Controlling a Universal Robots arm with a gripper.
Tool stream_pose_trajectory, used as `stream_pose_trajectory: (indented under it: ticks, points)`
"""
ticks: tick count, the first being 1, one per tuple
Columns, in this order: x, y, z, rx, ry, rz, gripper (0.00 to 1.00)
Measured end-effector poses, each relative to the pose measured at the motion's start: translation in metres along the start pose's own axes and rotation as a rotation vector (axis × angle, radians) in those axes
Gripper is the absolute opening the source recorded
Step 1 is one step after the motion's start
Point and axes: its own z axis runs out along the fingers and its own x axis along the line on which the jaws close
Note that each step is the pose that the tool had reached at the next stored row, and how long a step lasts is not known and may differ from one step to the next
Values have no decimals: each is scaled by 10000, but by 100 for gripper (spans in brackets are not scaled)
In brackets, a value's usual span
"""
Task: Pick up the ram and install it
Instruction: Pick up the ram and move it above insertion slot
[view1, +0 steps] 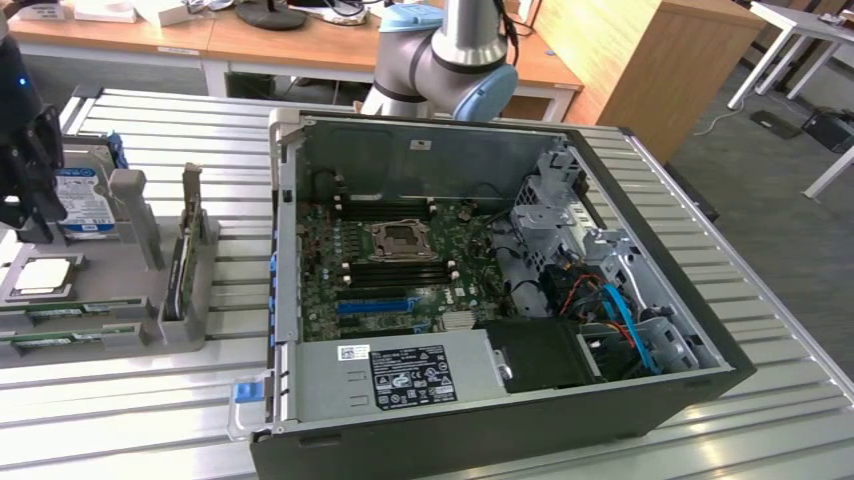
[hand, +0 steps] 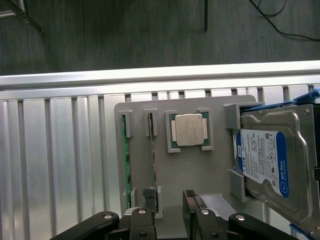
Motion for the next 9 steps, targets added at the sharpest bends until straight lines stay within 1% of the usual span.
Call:
stream_pose_trajectory:
  ticks: [9]
  points:
    - [96,14,-1,0,1,-11,36]
